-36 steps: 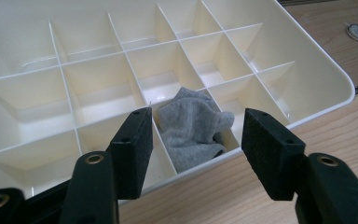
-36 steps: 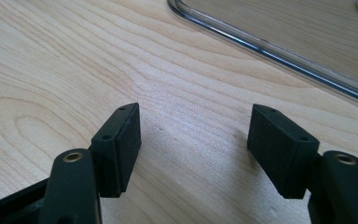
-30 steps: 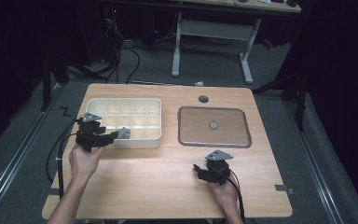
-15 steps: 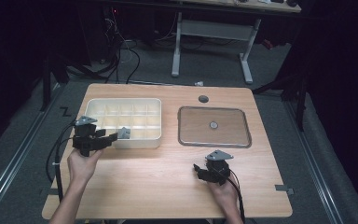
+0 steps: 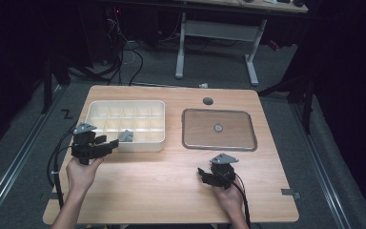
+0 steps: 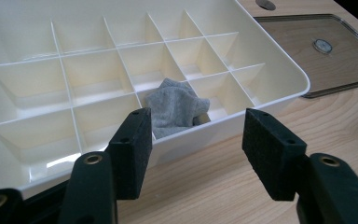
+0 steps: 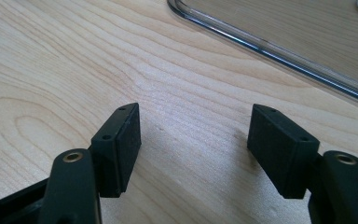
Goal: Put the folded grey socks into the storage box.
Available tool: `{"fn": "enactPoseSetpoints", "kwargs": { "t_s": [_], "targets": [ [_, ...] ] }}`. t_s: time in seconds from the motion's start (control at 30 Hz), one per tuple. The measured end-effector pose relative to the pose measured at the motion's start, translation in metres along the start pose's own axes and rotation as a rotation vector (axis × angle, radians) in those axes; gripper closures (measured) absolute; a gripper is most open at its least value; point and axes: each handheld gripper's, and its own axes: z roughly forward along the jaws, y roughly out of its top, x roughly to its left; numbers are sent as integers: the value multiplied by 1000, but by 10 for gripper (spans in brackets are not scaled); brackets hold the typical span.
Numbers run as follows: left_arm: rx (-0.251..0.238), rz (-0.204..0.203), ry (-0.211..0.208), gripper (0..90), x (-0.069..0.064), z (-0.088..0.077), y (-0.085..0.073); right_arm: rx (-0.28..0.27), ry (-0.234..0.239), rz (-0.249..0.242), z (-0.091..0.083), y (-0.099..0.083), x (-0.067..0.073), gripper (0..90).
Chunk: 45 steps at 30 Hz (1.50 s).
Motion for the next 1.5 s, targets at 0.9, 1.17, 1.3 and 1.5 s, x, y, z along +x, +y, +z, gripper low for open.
{"fn": "enactPoseSetpoints", "kwargs": {
  "t_s": [0.9, 1.17, 1.3, 1.5],
  "targets": [
    [-9, -6, -27, 429, -2, -5, -26, 1, -1, 1, 0, 0, 0, 350],
    [-15, -14, -35, 429, -3, -6, -33, 1, -2, 1, 0, 0, 0, 350],
    [-11, -16, -40, 428, -5, -5, -36, 1, -1, 1, 0, 0, 0, 350],
    [-5, -28, -46, 423, -6, -3, -42, 0, -1, 1, 0, 0, 0, 350]
  ]
}}
